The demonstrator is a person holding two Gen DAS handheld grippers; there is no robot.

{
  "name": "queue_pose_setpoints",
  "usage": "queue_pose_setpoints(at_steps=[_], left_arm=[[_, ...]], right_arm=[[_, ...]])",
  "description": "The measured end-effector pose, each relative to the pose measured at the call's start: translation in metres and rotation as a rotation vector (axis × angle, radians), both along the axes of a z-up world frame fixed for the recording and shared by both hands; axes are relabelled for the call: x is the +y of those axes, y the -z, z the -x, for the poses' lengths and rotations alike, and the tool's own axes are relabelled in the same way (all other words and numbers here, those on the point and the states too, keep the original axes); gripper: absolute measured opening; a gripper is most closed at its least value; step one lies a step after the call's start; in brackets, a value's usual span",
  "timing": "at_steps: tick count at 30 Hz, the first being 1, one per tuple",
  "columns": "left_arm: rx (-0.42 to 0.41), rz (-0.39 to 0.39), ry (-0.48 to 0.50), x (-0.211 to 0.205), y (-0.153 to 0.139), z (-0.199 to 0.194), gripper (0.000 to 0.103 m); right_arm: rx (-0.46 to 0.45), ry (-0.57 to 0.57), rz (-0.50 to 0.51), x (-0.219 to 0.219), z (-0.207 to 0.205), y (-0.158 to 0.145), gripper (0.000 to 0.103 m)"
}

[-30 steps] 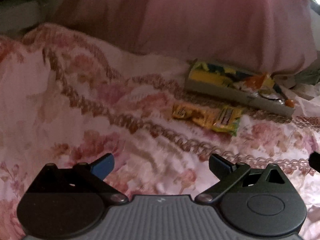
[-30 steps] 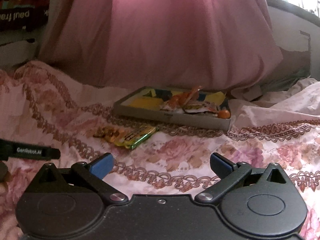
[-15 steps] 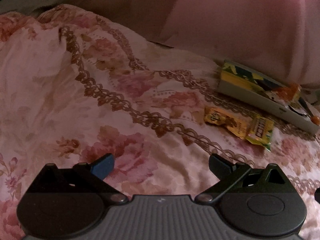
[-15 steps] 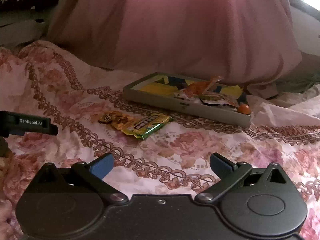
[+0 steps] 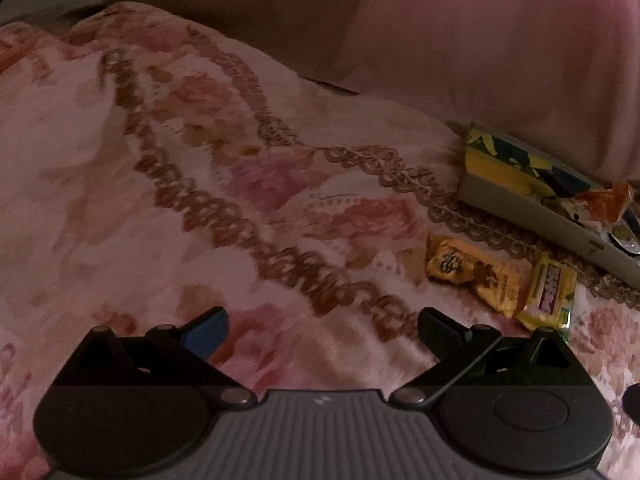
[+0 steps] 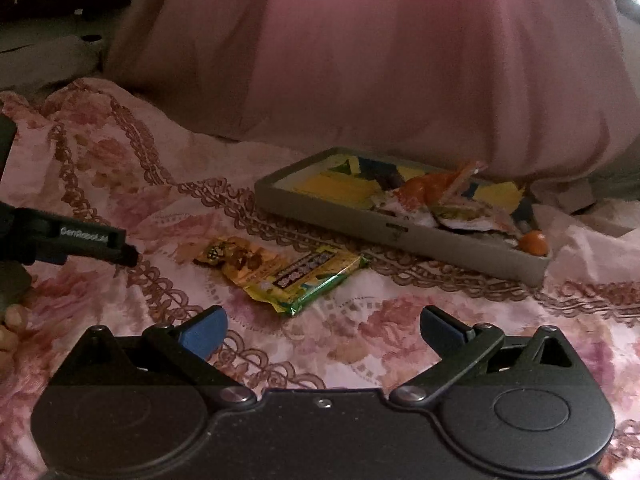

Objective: Organize snacks
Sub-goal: 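Move both open tools over the gold candy and yellow wafer bar, then close the right gripper on the wafer bar while the left grips the gold candy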

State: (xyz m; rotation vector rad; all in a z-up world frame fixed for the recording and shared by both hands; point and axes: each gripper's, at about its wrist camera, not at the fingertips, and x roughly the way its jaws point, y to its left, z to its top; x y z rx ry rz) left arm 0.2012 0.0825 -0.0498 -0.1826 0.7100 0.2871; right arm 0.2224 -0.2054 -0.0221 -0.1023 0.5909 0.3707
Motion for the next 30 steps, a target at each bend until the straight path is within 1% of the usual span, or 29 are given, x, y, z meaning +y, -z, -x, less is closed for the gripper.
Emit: queue_pose_setpoints(at_steps=[6, 11, 13, 16, 18, 21, 23, 26, 28, 30], left_arm=[[0.01, -0.001, 0.048, -0.007, 0.004, -0.038, 0.102], [0.002, 0.006, 0.153, -0.012, 0.008, -0.064, 0.102], [0.0, -0.009, 0.185, -0.015, 0.009, -0.072, 0.102], [-0.002, -0.022, 0.206, -0.018, 0.012, -0.082, 0.102], [-0.001, -0.019, 0.213, -0.017, 0.013, -0.087, 0.102], [-0.001, -0.013, 0.214, -0.015, 0.014, -0.093, 0.102], [-0.004, -0.001, 0.204, -0.012, 0.014, -0.095, 0.102], [-0.017, 0.014, 0.182, -0.006, 0.013, -0.093, 0.102], [-0.032, 0.008, 0.175, -0.005, 0.011, -0.091, 0.102], [-0.036, 0.003, 0.193, -0.007, 0.01, -0.091, 0.102]], right_arm=[[0.066, -0.008, -0.061, 0.006, -0.035, 0.011, 0.102], [0.118, 0.004, -0.105, 0.01, -0.061, 0.023, 0.102], [0.129, 0.02, -0.113, 0.012, -0.071, 0.028, 0.102], [0.141, 0.042, -0.122, 0.018, -0.083, 0.034, 0.102], [0.15, 0.049, -0.119, 0.024, -0.089, 0.038, 0.102], [0.156, 0.058, -0.088, 0.038, -0.096, 0.044, 0.102], [0.17, 0.058, -0.06, 0.048, -0.101, 0.049, 0.102], [0.159, 0.071, -0.021, 0.054, -0.103, 0.052, 0.101], [0.156, 0.062, -0.022, 0.052, -0.102, 0.052, 0.098], [0.151, 0.051, -0.021, 0.047, -0.101, 0.053, 0.093]])
